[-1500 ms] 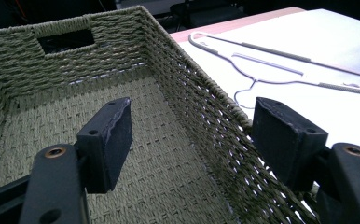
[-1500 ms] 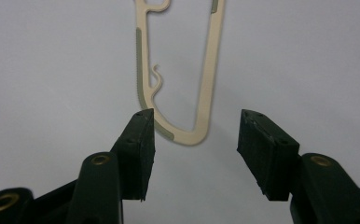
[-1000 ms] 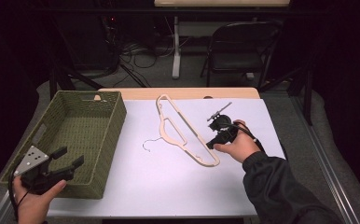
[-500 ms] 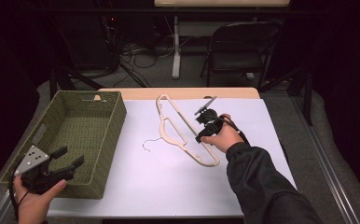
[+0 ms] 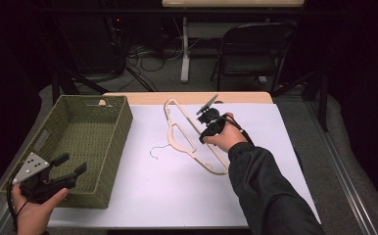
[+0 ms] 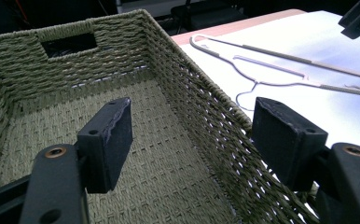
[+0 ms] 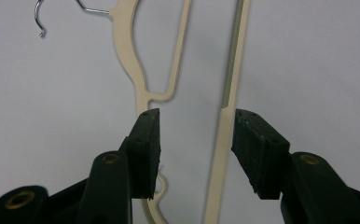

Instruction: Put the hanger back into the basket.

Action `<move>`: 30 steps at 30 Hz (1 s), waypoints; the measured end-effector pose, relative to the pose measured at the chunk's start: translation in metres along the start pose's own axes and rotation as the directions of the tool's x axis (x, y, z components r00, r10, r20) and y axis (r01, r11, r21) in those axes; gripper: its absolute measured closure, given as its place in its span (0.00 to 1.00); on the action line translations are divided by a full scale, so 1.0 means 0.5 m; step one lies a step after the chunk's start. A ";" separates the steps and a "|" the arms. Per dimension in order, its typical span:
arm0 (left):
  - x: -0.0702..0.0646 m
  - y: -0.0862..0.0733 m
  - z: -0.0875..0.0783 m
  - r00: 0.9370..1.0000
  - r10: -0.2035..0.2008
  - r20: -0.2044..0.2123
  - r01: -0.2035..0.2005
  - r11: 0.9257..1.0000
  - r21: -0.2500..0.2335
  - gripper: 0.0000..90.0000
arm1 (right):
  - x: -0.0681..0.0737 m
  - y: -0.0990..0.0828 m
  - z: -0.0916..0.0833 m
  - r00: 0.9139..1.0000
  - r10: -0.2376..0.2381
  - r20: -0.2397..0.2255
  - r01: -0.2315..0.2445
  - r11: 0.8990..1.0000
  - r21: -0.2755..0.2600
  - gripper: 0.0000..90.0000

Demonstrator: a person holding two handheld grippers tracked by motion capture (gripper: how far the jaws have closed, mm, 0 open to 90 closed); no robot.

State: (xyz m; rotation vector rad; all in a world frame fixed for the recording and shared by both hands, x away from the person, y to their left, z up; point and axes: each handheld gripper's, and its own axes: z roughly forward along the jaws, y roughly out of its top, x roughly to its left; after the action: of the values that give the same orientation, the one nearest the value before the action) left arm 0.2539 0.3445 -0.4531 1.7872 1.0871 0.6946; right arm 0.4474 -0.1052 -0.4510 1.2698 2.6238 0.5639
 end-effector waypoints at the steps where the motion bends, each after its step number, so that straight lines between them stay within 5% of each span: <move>1: 0.000 0.000 0.000 1.000 0.000 -0.001 0.000 1.000 -0.001 0.33 | 0.001 0.002 0.002 1.000 0.000 0.006 0.000 1.000 -0.015 0.59; 5: 0.000 0.000 0.001 1.000 0.001 0.000 -0.001 1.000 0.000 0.33 | 0.005 0.019 0.003 1.000 0.001 0.008 -0.001 1.000 -0.013 0.60; 6: 0.000 0.000 0.001 1.000 0.002 0.001 -0.002 1.000 0.000 0.33 | 0.007 0.020 0.010 1.000 0.017 0.001 -0.017 0.998 -0.057 0.60; 7: 0.000 0.000 0.002 1.000 0.002 0.001 -0.002 1.000 0.002 0.33 | 0.004 0.037 -0.014 0.999 -0.026 0.027 0.022 0.988 0.152 0.61; 8: 0.000 0.000 0.002 1.000 0.003 0.002 -0.003 1.000 0.003 0.33 | 0.007 0.029 0.009 1.000 0.011 0.006 -0.011 1.000 0.005 0.61; 9: 0.000 0.000 0.002 1.000 0.004 0.002 -0.004 1.000 0.003 0.33 | 0.008 0.030 0.018 1.000 0.013 0.012 -0.013 1.000 -0.014 0.61; 15: 0.001 0.000 0.002 1.000 0.001 0.003 -0.001 1.000 -0.001 0.33 | 0.006 0.044 0.048 1.000 0.006 0.017 -0.006 1.000 0.019 0.61; 16: 0.001 0.000 0.002 1.000 0.001 0.003 -0.001 1.000 -0.001 0.33 | 0.007 0.047 0.048 1.000 0.017 0.019 -0.018 0.998 0.058 0.61; 17: 0.001 0.001 0.002 1.000 -0.001 0.003 0.001 1.000 -0.003 0.33 | 0.004 0.047 0.058 1.000 0.005 0.014 -0.005 1.000 0.028 0.61; 19: 0.001 0.001 0.002 1.000 -0.002 0.004 0.002 1.000 -0.005 0.33 | 0.001 0.058 0.073 1.000 0.007 0.014 -0.008 0.998 0.065 0.62; 24: 0.000 0.001 0.004 1.000 0.002 0.007 -0.002 1.000 -0.002 0.33 | 0.005 0.069 0.097 0.999 0.035 0.003 -0.035 0.998 0.050 0.64; 30: 0.002 -0.002 0.009 1.000 0.000 0.007 0.000 1.000 0.005 0.33 | 0.010 0.080 0.122 1.000 0.011 -0.005 -0.011 0.998 0.055 0.69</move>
State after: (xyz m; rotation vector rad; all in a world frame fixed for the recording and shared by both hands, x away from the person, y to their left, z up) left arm 0.2574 0.3436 -0.4558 1.7924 1.0848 0.6853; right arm 0.4920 -0.0630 -0.4907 1.3009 2.6555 0.5007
